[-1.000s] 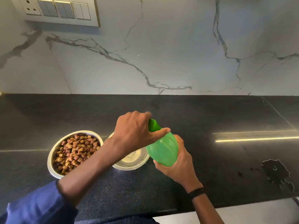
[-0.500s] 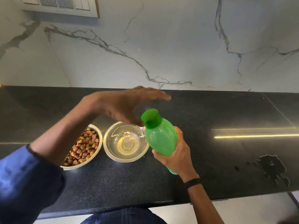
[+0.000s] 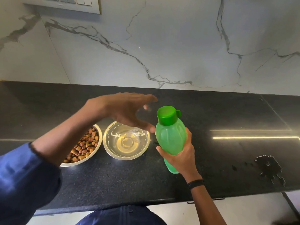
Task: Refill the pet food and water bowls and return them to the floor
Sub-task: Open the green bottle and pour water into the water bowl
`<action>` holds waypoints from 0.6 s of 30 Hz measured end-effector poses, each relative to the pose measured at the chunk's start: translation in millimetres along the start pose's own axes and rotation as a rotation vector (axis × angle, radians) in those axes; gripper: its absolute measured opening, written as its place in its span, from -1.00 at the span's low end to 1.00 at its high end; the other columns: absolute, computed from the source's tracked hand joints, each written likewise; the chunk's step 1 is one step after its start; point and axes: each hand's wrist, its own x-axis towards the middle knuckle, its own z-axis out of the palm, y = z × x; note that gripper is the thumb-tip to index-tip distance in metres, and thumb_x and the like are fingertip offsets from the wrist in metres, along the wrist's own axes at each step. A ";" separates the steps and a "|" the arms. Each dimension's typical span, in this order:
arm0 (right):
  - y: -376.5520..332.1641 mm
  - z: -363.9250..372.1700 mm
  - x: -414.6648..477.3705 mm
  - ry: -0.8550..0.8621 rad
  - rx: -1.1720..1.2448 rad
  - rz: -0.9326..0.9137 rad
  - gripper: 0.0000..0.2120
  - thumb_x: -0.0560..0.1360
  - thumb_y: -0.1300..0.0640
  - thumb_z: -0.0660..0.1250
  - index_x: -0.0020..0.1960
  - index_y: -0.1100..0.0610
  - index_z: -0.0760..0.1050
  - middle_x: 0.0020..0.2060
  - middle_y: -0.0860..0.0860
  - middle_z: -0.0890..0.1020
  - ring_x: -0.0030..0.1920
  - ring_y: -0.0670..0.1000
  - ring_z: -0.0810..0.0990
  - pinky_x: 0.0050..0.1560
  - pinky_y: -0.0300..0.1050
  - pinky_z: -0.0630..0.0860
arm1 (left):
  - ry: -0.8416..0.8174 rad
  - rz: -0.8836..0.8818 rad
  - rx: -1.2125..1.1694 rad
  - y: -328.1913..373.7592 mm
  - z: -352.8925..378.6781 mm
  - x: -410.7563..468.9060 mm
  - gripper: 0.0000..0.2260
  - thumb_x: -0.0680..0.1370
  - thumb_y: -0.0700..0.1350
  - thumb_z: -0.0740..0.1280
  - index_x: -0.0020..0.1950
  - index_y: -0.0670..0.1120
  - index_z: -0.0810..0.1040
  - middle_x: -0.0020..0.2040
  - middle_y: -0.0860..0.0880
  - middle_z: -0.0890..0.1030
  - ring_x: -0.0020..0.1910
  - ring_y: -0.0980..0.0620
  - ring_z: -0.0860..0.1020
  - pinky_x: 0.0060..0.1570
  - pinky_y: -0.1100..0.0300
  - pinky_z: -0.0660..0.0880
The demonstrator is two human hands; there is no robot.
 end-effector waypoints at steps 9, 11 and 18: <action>-9.9 -1.2 47.8 0.036 -0.075 0.072 -0.21 0.16 -0.28 0.57 0.24 0.01 0.35 0.09 -0.04 0.55 0.08 -0.05 0.55 0.10 -0.09 0.53 | 0.519 -0.076 -0.368 -25.1 64.9 -14.9 -0.48 0.41 0.30 0.26 0.27 0.05 0.47 0.19 0.09 0.54 0.07 0.16 0.52 0.06 0.22 0.55; -18.4 1.3 73.8 0.081 -0.077 0.082 -0.23 0.15 -0.21 0.61 0.21 0.06 0.38 0.06 -0.02 0.56 0.04 -0.05 0.55 0.05 -0.15 0.50 | 0.578 -0.229 -0.446 -44.2 88.9 -27.3 -0.54 0.42 0.25 0.31 0.22 0.04 0.50 0.17 0.09 0.53 0.10 0.14 0.50 0.10 0.18 0.53; -26.6 34.6 199.9 0.148 0.029 0.226 -0.23 0.13 -0.08 0.66 0.20 0.13 0.39 0.08 0.02 0.60 0.05 0.03 0.60 0.08 -0.08 0.55 | 0.690 -0.677 -0.432 -89.4 138.5 -67.9 -0.61 0.46 0.08 0.43 0.24 0.00 0.50 0.30 -0.06 0.50 0.32 -0.08 0.39 0.30 -0.07 0.33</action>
